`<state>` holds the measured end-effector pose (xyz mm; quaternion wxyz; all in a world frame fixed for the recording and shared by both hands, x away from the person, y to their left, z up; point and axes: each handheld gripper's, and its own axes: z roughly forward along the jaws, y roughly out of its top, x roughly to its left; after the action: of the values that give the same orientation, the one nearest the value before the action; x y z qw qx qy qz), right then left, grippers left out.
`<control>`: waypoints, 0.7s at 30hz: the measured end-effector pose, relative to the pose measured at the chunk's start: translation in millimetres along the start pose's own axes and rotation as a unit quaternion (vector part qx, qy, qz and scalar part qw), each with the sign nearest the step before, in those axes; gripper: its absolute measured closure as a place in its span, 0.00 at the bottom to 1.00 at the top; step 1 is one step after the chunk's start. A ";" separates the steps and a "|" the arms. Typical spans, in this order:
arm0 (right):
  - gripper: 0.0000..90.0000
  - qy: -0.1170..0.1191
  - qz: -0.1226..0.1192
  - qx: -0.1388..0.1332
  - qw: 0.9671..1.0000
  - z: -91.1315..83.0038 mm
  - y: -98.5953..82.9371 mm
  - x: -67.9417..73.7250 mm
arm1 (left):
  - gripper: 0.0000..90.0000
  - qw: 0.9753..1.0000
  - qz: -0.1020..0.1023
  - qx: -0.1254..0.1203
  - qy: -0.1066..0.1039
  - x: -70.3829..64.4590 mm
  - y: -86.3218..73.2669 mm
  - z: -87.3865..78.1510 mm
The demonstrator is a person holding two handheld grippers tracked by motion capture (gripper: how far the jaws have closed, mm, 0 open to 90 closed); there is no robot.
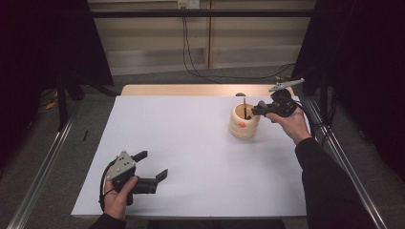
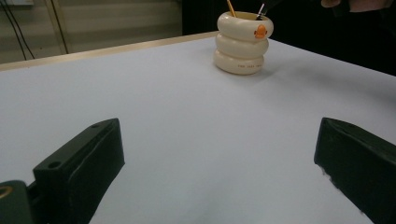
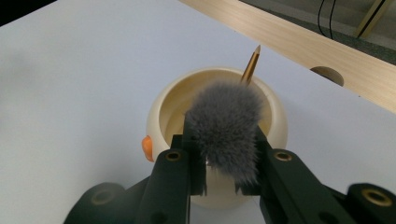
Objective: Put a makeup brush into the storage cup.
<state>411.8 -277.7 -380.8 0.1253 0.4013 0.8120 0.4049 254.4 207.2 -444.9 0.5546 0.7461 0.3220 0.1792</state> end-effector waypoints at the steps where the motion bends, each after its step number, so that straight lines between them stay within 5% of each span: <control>1: 0.86 -0.002 0.000 0.001 1.000 0.3 -0.6 -0.1 | 0.02 1.000 -0.002 -0.001 -0.001 -0.2 -0.1 0.1; 21: 0.81 -0.001 0.010 -0.013 1.000 8.4 -6.9 4.5 | 0.02 1.000 -0.004 -0.001 -0.001 0.7 -0.4 -0.8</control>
<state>409.6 -272.1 -390.8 0.1274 0.4081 0.8022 0.4167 254.3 208.3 -445.1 0.5567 0.7442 0.3243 0.1764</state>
